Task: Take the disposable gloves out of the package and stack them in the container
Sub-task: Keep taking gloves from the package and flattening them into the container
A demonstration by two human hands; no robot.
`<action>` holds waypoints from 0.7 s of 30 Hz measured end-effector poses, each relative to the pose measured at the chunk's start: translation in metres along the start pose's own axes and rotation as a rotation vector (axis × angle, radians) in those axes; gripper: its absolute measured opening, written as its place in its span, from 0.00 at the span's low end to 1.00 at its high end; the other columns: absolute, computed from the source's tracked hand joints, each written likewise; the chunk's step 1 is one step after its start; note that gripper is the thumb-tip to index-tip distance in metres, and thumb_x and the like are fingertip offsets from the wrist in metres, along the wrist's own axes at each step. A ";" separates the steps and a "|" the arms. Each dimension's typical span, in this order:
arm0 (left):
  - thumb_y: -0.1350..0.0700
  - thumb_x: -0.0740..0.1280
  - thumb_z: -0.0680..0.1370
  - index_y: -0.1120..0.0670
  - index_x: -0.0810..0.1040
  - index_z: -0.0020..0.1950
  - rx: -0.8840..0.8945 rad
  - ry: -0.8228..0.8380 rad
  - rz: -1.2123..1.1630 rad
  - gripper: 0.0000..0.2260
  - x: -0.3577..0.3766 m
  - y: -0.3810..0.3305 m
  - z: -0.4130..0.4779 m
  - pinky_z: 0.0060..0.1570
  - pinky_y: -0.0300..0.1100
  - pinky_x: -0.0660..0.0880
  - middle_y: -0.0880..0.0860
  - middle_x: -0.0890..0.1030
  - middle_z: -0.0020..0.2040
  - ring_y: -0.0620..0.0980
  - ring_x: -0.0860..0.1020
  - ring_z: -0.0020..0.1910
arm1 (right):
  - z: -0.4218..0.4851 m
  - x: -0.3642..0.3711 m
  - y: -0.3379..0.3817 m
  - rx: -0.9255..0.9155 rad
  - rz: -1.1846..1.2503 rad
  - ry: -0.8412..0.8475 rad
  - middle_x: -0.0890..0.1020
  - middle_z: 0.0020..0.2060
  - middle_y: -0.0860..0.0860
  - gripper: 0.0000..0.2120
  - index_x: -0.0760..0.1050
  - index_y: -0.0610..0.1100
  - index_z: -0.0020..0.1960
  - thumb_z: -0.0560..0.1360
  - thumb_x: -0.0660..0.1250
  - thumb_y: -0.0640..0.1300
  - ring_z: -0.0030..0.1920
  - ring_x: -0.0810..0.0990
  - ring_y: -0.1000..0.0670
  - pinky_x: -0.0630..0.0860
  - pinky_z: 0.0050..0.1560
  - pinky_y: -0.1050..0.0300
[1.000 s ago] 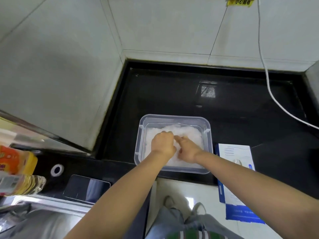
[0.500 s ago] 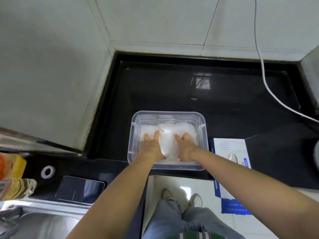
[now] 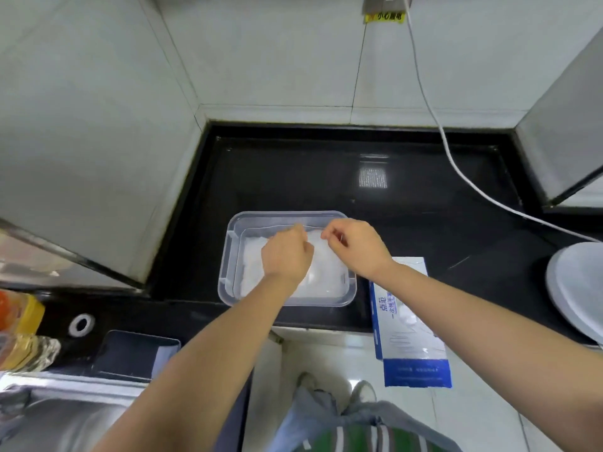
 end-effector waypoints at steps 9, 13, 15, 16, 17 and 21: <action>0.52 0.63 0.80 0.52 0.73 0.54 0.252 0.166 -0.236 0.06 0.040 -0.129 -0.050 0.42 0.45 0.74 0.54 0.81 0.44 0.55 0.79 0.43 | -0.070 -0.031 -0.118 0.327 -0.200 0.175 0.78 0.34 0.53 0.08 0.76 0.48 0.40 0.77 0.62 0.42 0.39 0.78 0.47 0.67 0.33 0.57; 0.54 0.62 0.80 0.54 0.67 0.66 0.197 0.412 -0.177 0.15 0.099 -0.131 -0.071 0.47 0.47 0.74 0.58 0.80 0.56 0.58 0.79 0.53 | -0.095 -0.007 -0.139 0.340 -0.282 0.337 0.83 0.51 0.49 0.08 0.80 0.48 0.53 0.77 0.64 0.45 0.47 0.80 0.46 0.72 0.43 0.57; 0.54 0.63 0.80 0.53 0.61 0.72 0.149 0.488 -0.203 0.21 0.120 -0.124 -0.078 0.48 0.46 0.73 0.58 0.79 0.60 0.58 0.79 0.55 | -0.102 0.007 -0.139 0.302 -0.319 0.385 0.81 0.56 0.50 0.12 0.77 0.47 0.60 0.77 0.64 0.45 0.51 0.81 0.46 0.73 0.46 0.56; 0.53 0.64 0.80 0.52 0.59 0.73 0.127 0.516 -0.224 0.24 0.127 -0.120 -0.079 0.49 0.46 0.73 0.57 0.78 0.61 0.58 0.78 0.56 | -0.103 0.011 -0.138 0.293 -0.343 0.387 0.80 0.57 0.49 0.14 0.75 0.47 0.62 0.78 0.64 0.45 0.52 0.81 0.45 0.75 0.47 0.56; 0.53 0.65 0.79 0.52 0.58 0.75 0.107 0.540 -0.243 0.27 0.133 -0.117 -0.080 0.51 0.46 0.74 0.57 0.78 0.61 0.58 0.78 0.56 | -0.104 0.014 -0.139 0.292 -0.364 0.378 0.79 0.58 0.49 0.15 0.74 0.47 0.64 0.78 0.64 0.46 0.53 0.81 0.45 0.77 0.50 0.55; 0.55 0.70 0.75 0.51 0.57 0.75 0.066 0.557 -0.256 0.33 0.141 -0.114 -0.077 0.53 0.48 0.76 0.57 0.79 0.59 0.58 0.79 0.55 | -0.103 0.018 -0.142 0.292 -0.437 0.307 0.77 0.56 0.48 0.12 0.73 0.46 0.61 0.78 0.63 0.46 0.51 0.81 0.46 0.78 0.50 0.53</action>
Point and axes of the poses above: each hand's wrist, its own z-axis towards the middle knuckle, its own x-axis out of the palm, y = z × x, the point moved 8 cm from there along z, towards the middle knuckle
